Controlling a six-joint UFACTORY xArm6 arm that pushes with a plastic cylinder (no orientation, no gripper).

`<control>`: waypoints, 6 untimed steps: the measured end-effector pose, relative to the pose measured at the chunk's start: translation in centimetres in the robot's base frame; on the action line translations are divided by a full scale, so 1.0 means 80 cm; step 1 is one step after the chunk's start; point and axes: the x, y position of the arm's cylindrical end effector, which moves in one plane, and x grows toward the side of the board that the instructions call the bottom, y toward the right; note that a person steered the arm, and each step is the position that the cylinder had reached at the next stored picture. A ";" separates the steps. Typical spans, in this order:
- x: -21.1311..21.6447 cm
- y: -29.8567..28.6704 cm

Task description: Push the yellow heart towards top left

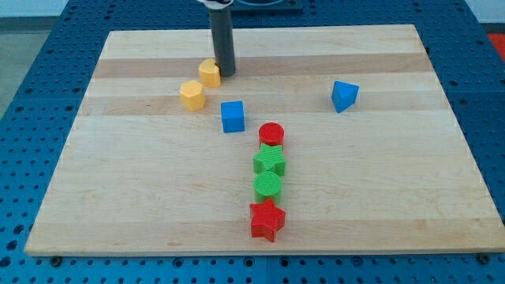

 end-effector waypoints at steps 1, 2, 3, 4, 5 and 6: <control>0.005 -0.023; 0.017 -0.003; 0.037 0.002; 0.038 0.002; 0.038 -0.009; 0.036 -0.030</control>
